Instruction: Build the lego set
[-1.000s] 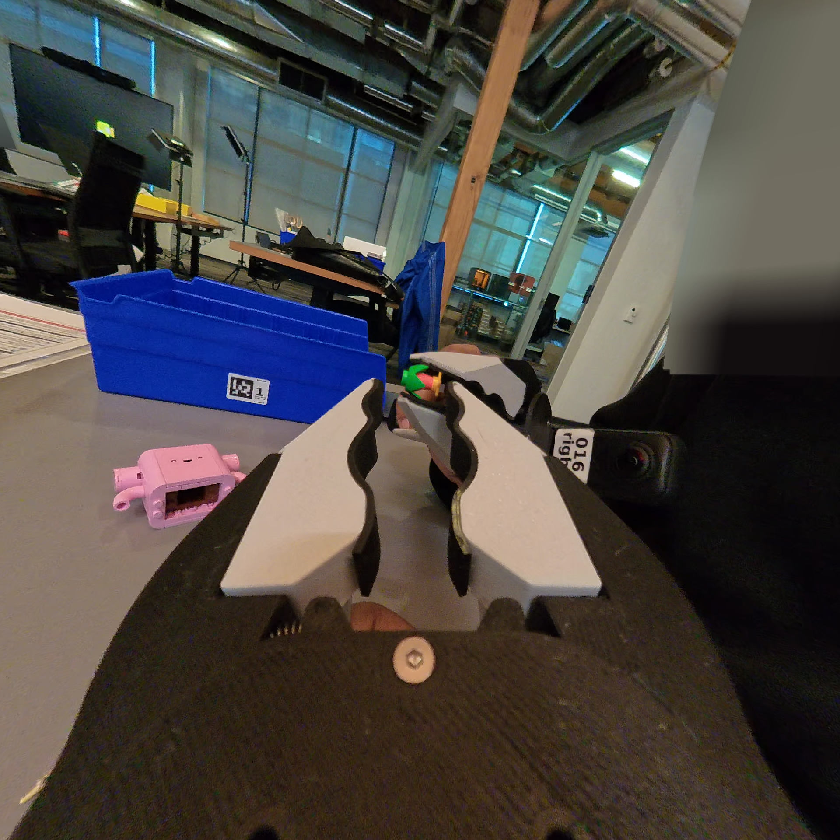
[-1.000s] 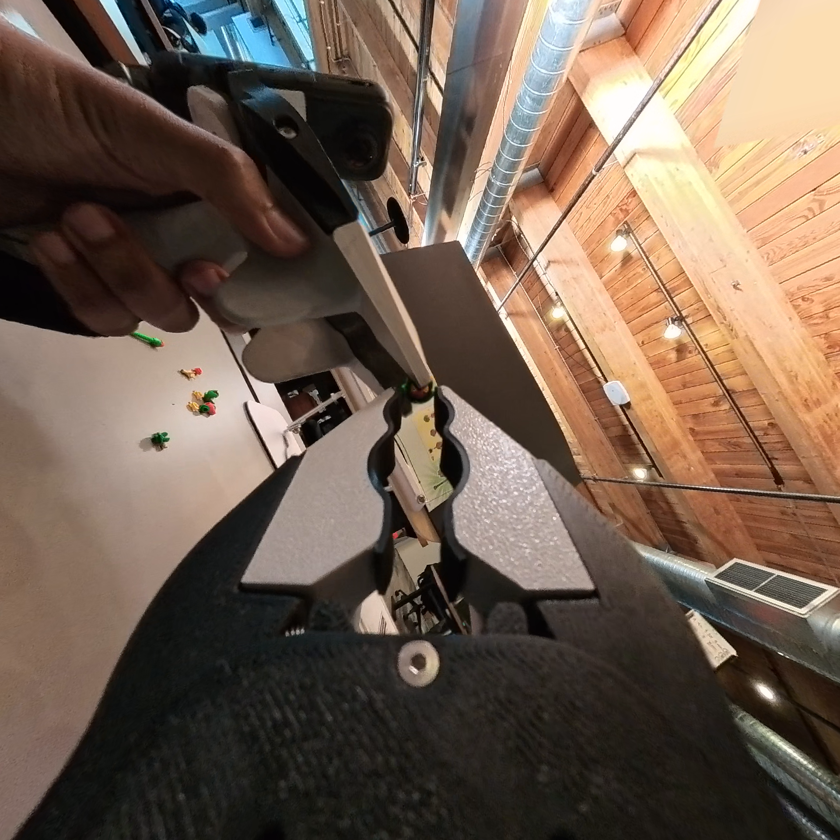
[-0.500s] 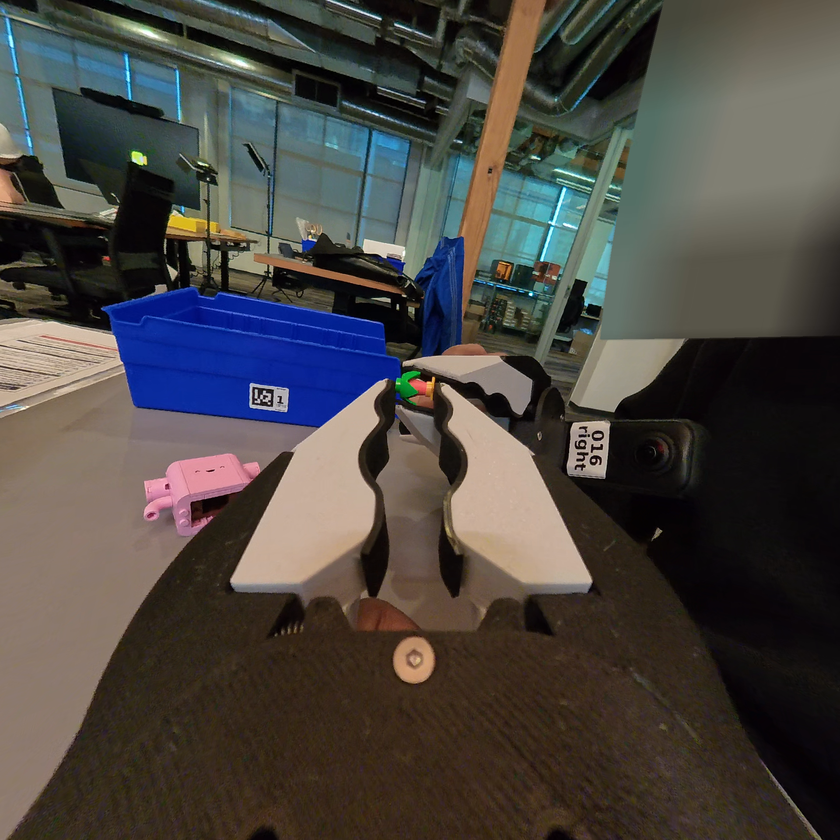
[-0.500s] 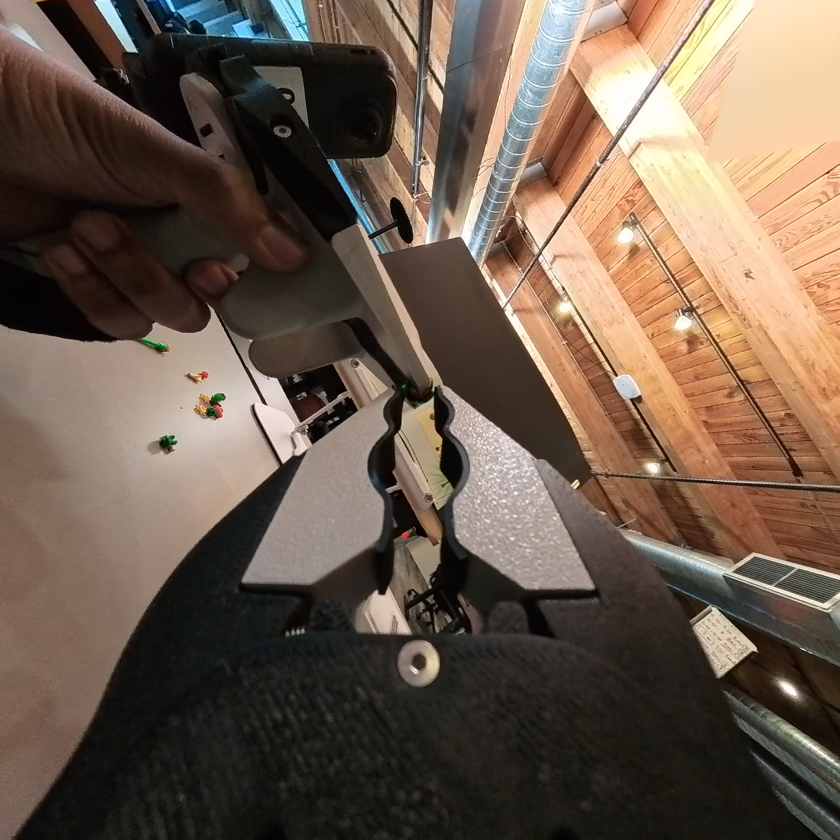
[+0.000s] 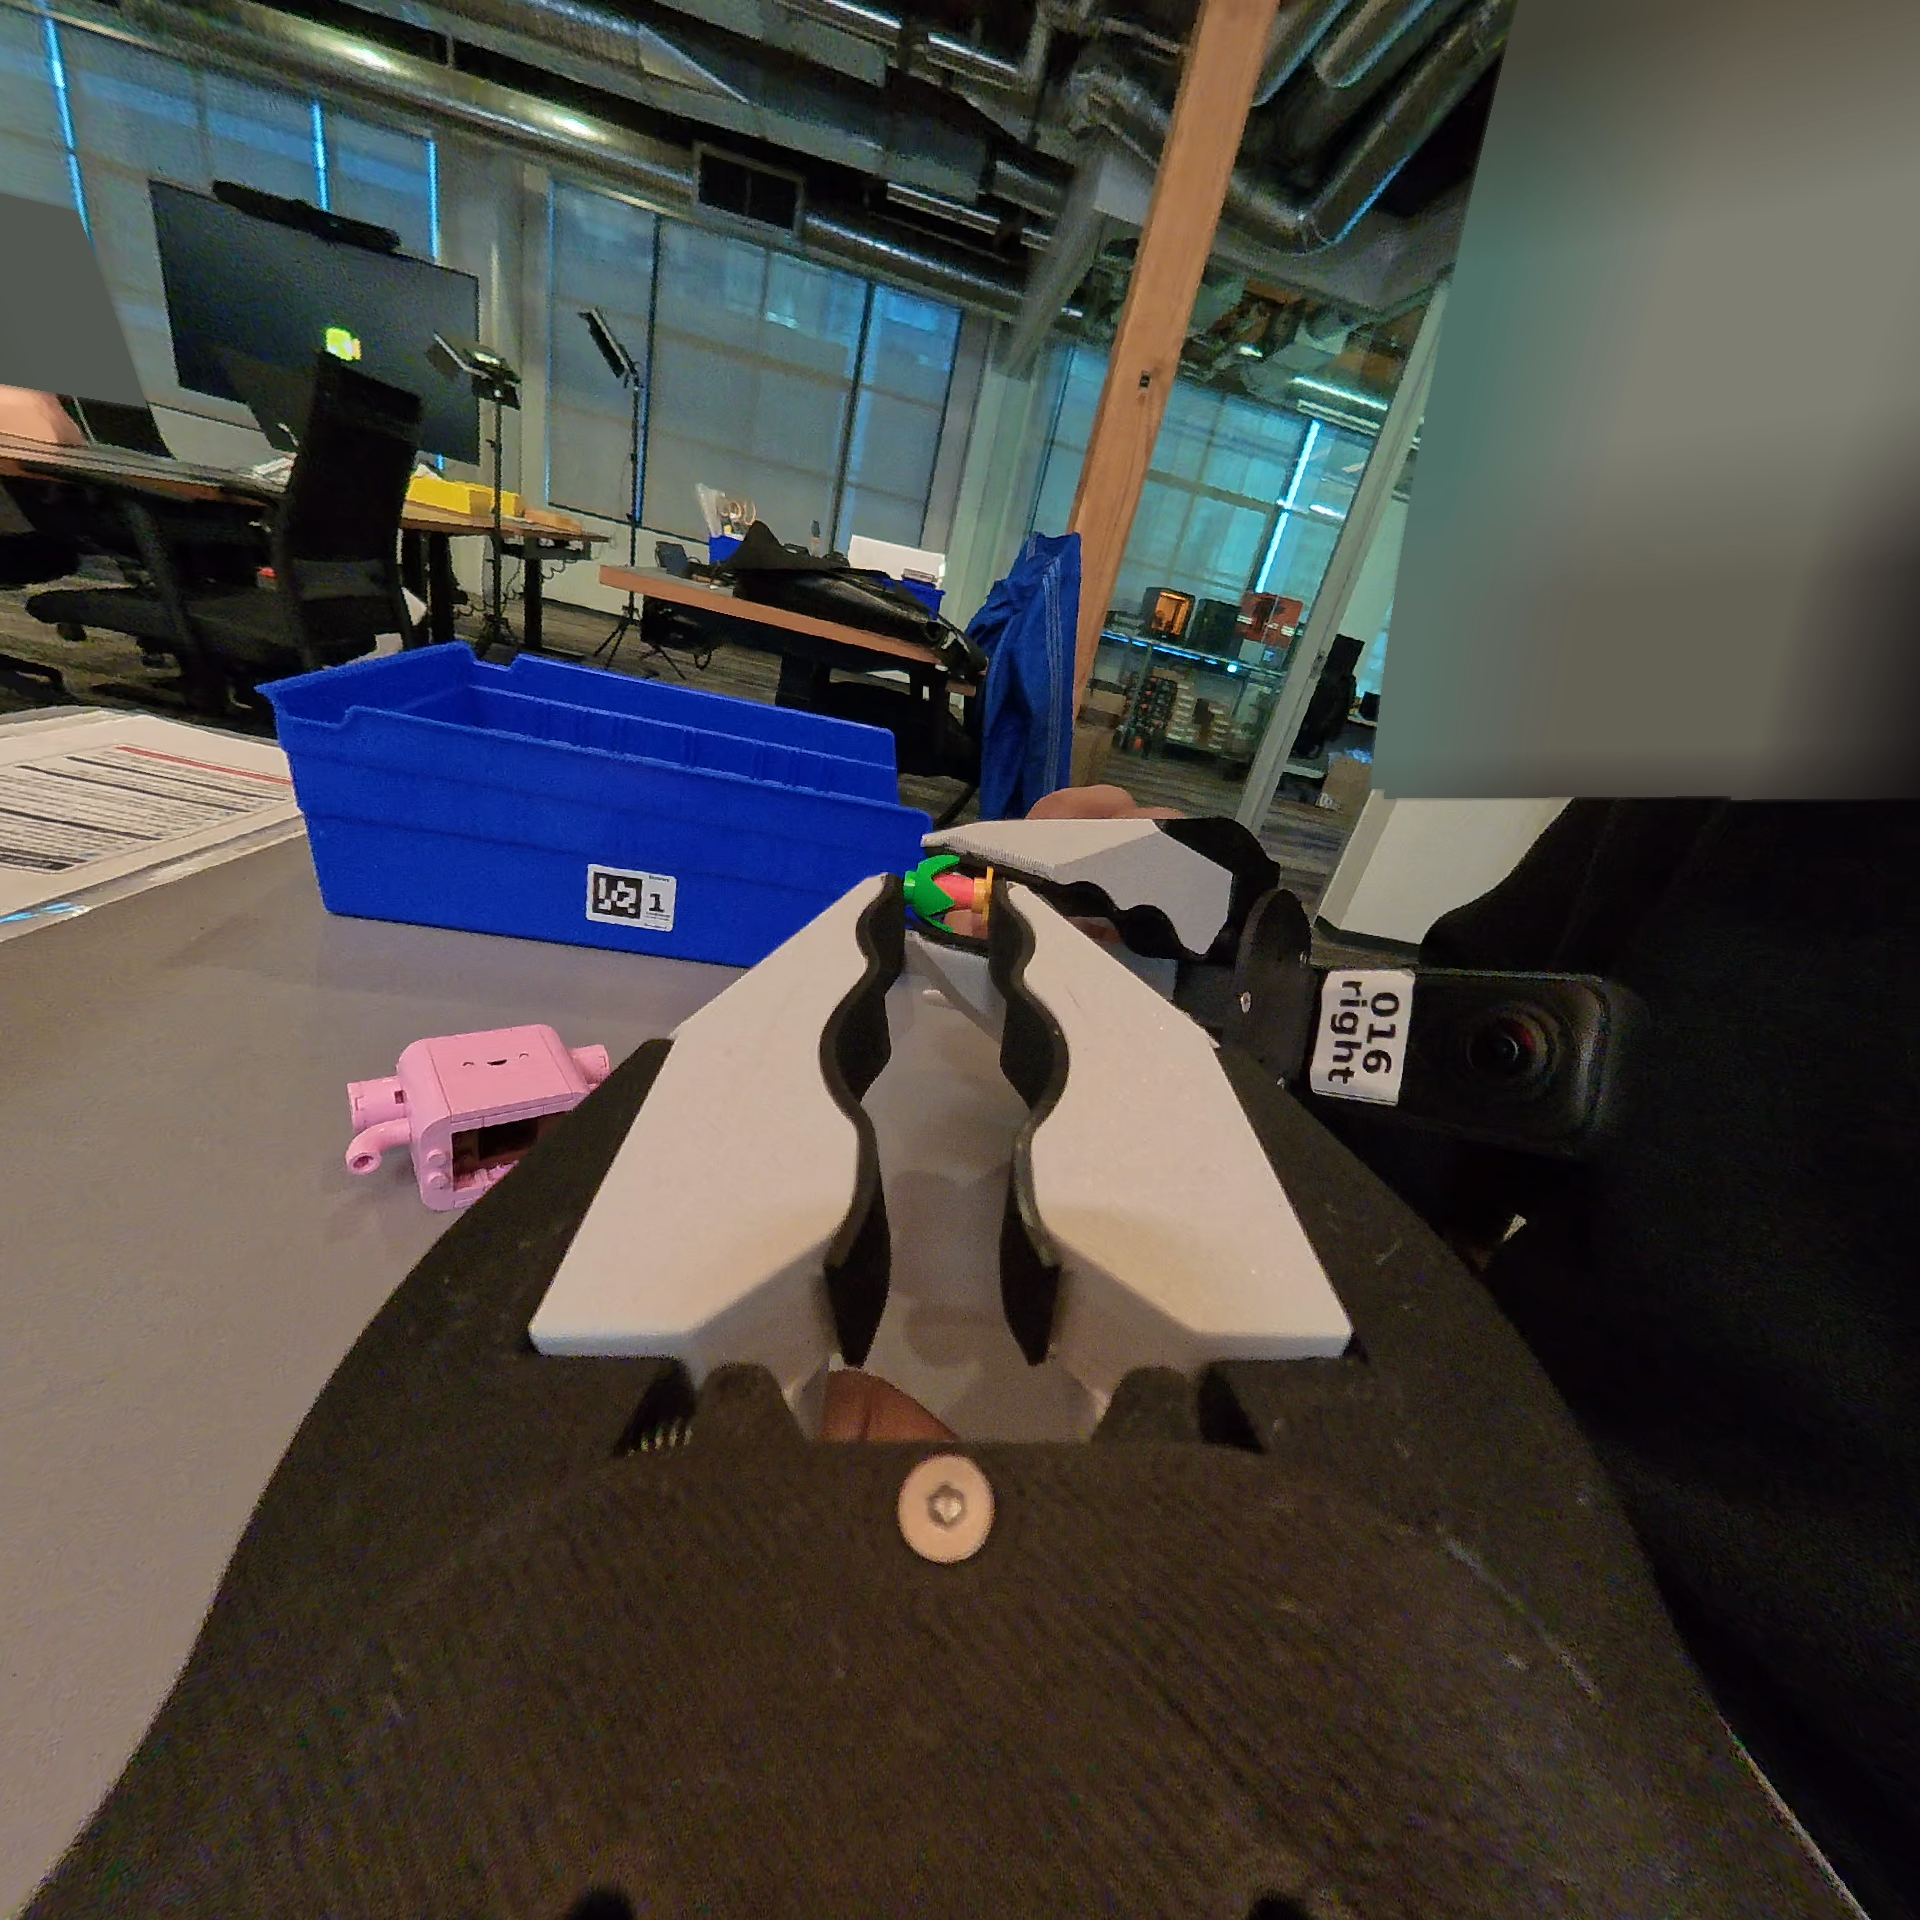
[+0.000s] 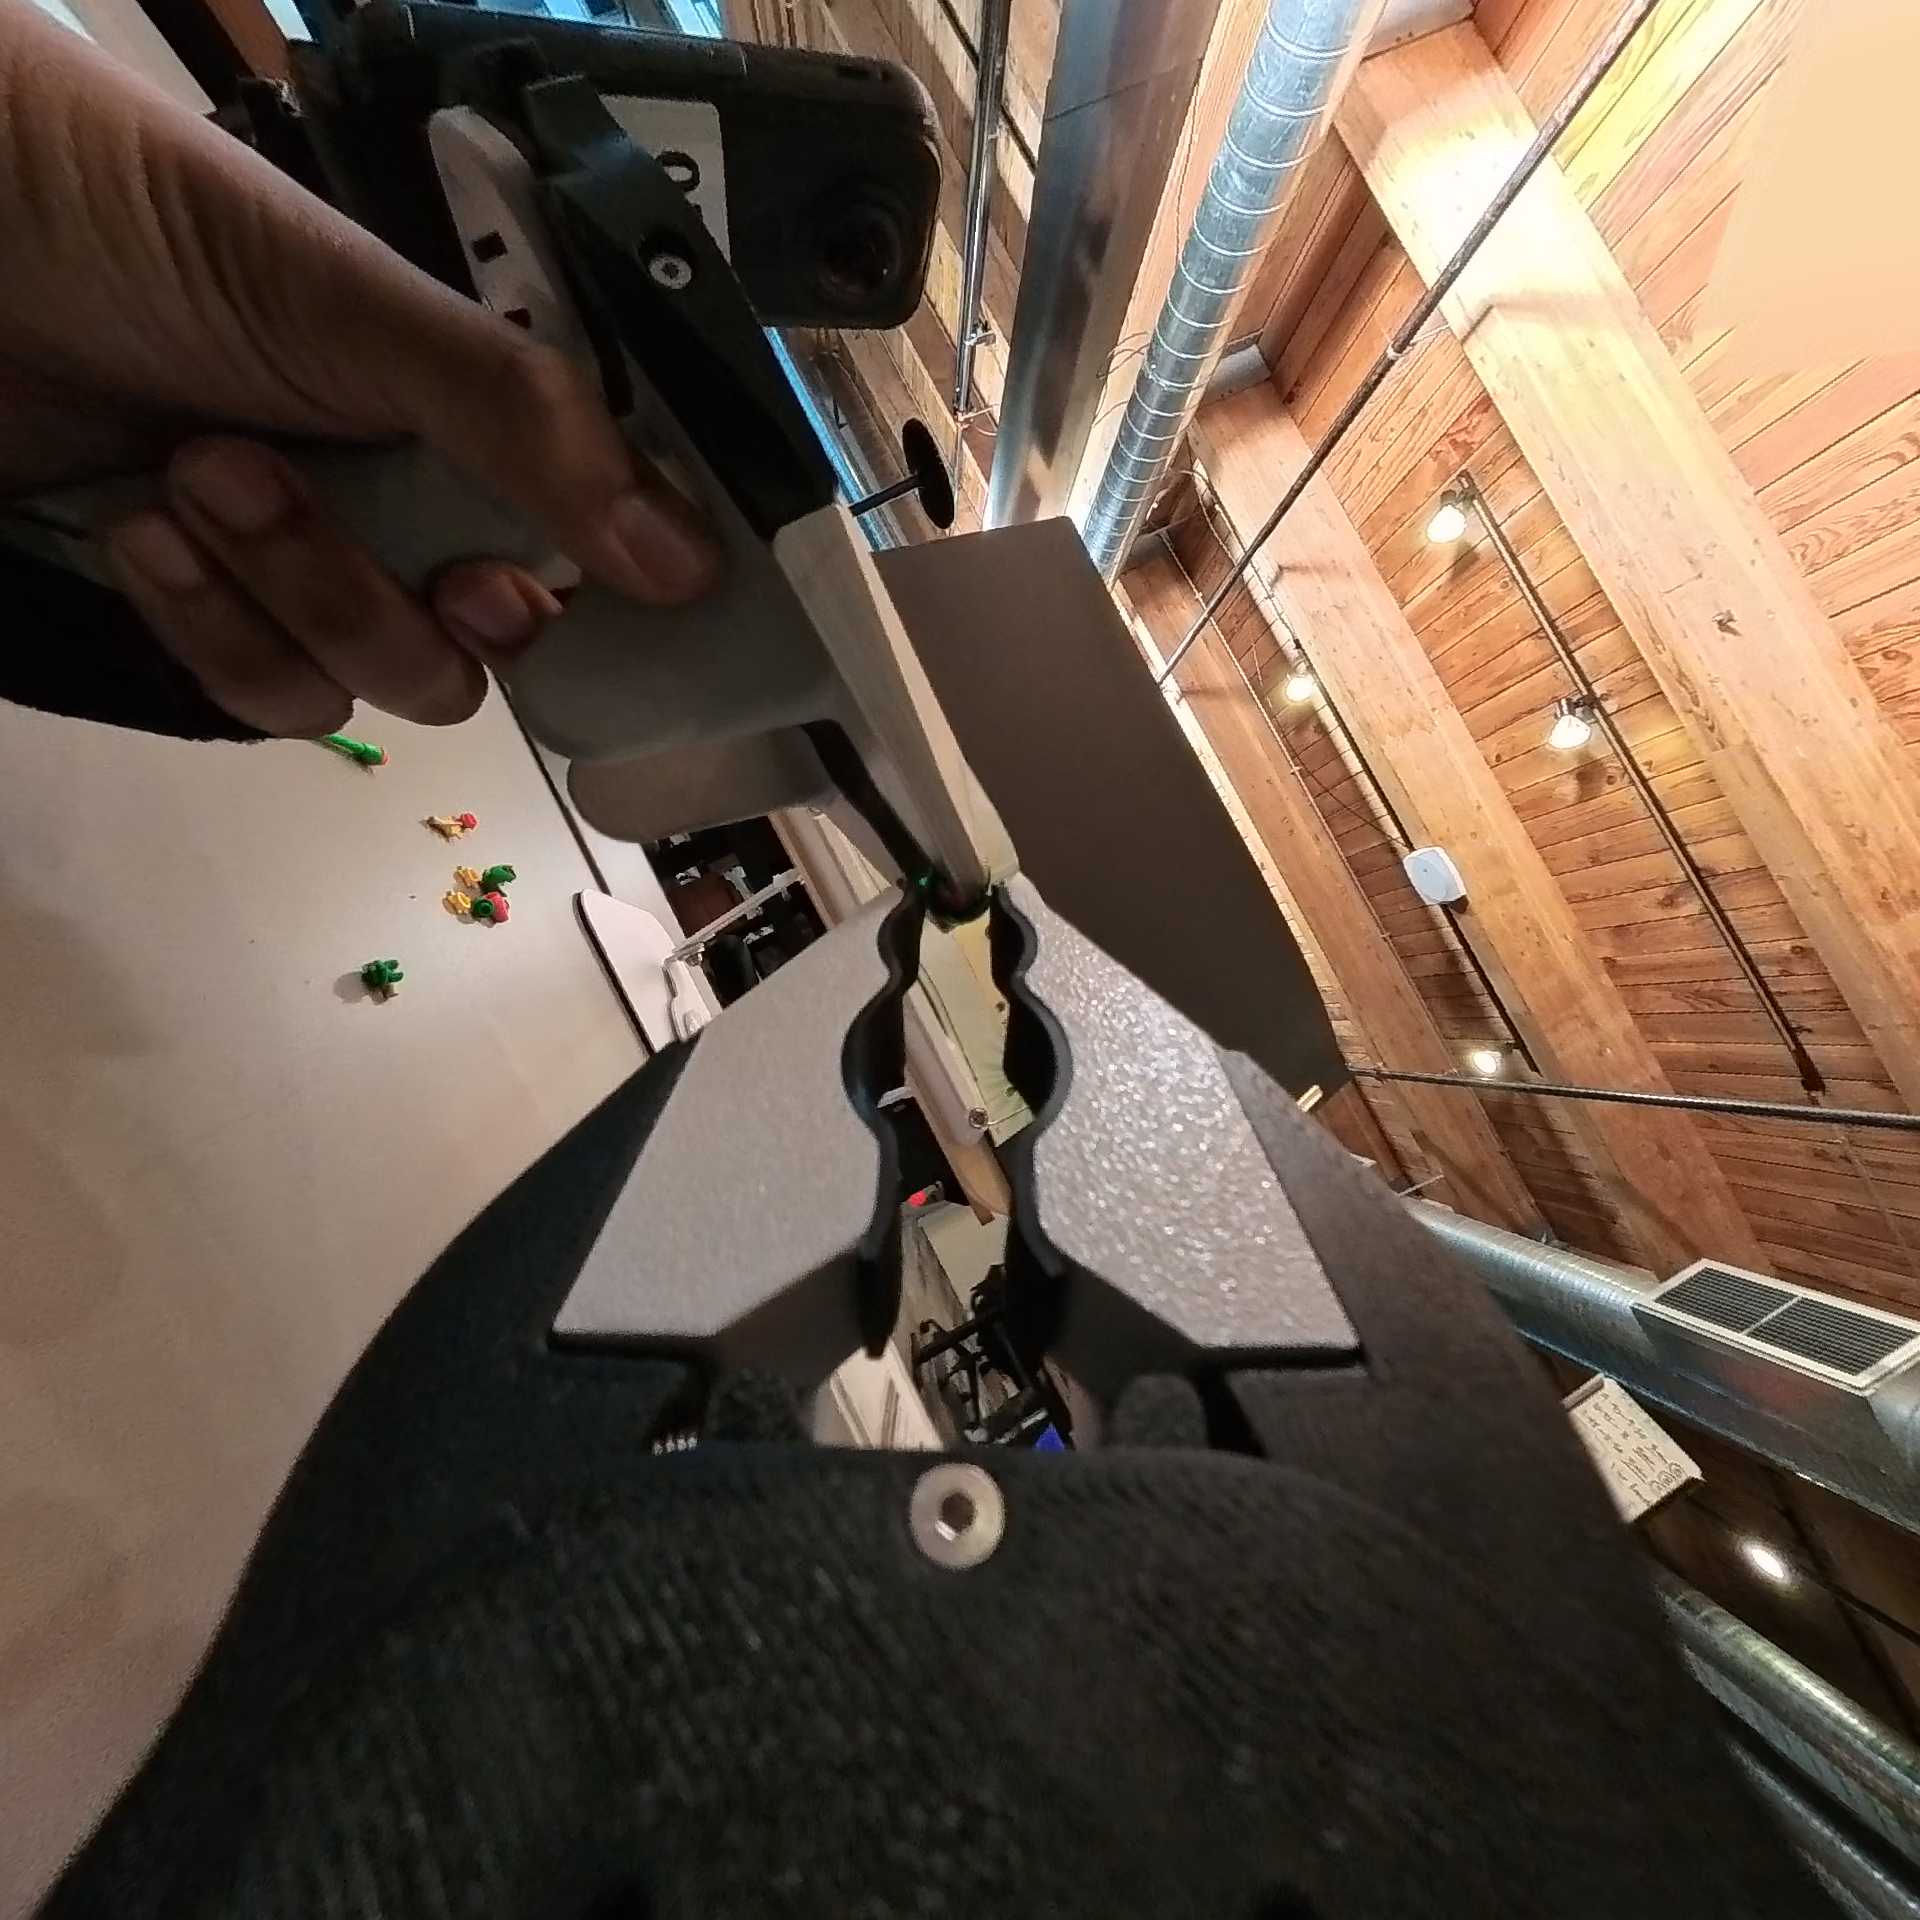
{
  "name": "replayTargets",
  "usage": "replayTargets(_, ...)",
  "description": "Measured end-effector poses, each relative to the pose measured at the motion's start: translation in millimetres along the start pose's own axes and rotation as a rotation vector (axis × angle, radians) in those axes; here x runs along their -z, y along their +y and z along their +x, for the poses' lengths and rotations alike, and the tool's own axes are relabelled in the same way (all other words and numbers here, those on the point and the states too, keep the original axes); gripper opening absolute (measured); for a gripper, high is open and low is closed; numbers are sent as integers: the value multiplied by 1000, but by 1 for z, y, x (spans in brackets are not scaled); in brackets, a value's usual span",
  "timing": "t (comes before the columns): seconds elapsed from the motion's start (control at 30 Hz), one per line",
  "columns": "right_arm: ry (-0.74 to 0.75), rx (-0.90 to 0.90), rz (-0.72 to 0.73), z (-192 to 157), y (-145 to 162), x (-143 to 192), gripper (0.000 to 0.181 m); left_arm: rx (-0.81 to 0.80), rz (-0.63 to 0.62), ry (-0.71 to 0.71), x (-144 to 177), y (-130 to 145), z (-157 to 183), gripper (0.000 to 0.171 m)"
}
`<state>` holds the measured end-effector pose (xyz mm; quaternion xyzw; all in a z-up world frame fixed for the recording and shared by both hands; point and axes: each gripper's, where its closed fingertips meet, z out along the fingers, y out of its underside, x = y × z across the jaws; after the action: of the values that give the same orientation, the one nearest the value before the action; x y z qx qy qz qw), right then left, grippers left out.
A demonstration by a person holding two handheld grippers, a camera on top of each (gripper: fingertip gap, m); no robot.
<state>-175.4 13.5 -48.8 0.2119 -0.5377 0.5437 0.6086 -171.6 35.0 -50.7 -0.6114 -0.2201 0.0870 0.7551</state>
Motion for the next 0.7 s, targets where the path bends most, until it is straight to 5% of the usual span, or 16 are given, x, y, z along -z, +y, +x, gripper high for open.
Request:
replayTargets(0.17, -29, -117, -13, -2, 6, -1, 11, 19, -1, -34, -2, 2, -6, 14)
replayTargets(0.3, -51, -255, -48, -1, 15, -2, 11, 22, -43, -88, 3, 6, -16, 50)
replayTargets(0.4, -111, -375, -98, -8, 28, -3, 11, 24, -27, -132, 15, 2, -27, 53)
replayTargets(0.7, -768, -851, -301, -97, 41, 13, 12, 102, 109, -366, 62, -16, -76, 51)
